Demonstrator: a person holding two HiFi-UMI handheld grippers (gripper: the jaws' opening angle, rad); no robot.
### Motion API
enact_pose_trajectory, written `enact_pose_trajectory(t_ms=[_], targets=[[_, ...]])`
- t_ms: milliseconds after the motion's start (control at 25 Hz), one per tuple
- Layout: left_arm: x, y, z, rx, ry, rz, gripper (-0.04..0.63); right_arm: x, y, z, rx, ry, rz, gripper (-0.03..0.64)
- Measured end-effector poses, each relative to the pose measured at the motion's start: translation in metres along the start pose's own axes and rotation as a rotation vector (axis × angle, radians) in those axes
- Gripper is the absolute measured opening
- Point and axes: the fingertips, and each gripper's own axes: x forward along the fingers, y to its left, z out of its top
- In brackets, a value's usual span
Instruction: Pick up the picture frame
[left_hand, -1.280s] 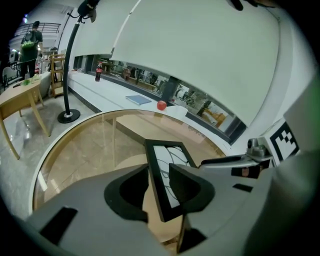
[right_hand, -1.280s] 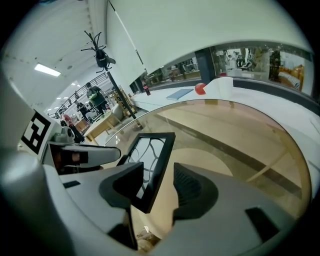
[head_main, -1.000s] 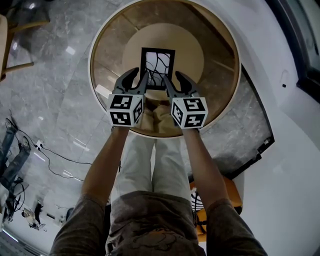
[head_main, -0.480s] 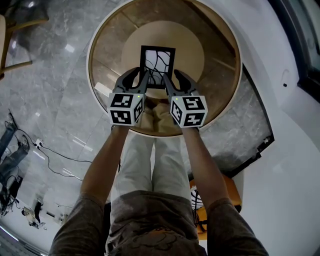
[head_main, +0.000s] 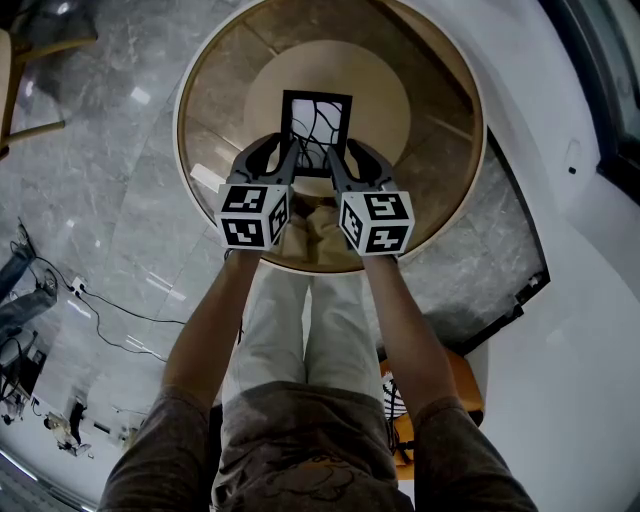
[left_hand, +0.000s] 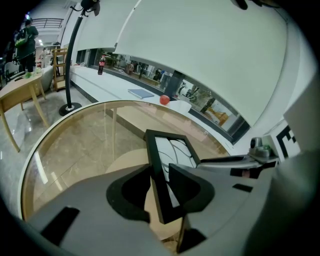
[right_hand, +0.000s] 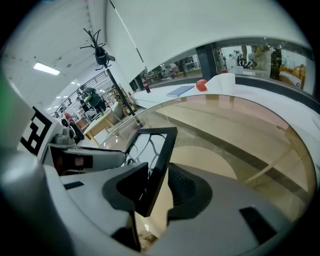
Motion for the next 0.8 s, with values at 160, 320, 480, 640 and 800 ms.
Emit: enact_pose_trajectory(t_ms=[160, 320, 480, 640, 800], targets=[[0.0004, -0.0001, -0.0001, -0.012, -0.002, -0.001, 0.124, 0.0001, 0.0000, -0.0005, 0.004, -0.006, 0.001, 0.121], [0.0007, 0.0012, 0.0010, -0.021, -0.002, -0.003, 0.120, 0.0008, -0.0002, 0.0003, 0.006, -0.010, -0.003, 0.121], [-0.0007, 0.0031, 0.0009, -0.052, 0.000, -0.008, 0.097, -0.0005, -0.0009, 0.0000, 0.011, -0.009, -0.012, 0.110], [-0.0016, 0.0034, 0.0021, -0.058, 0.002, -0.006, 0.091, -0.0014, -0.0009, 0.0011, 0.028, -0.009, -0.016, 0.106], [-0.0015, 0.0024, 0.0012, -0.068, 0.006, 0.000, 0.089, -0.0026, -0.0018, 0.0014, 0.030, -0.011, -0.020, 0.104]])
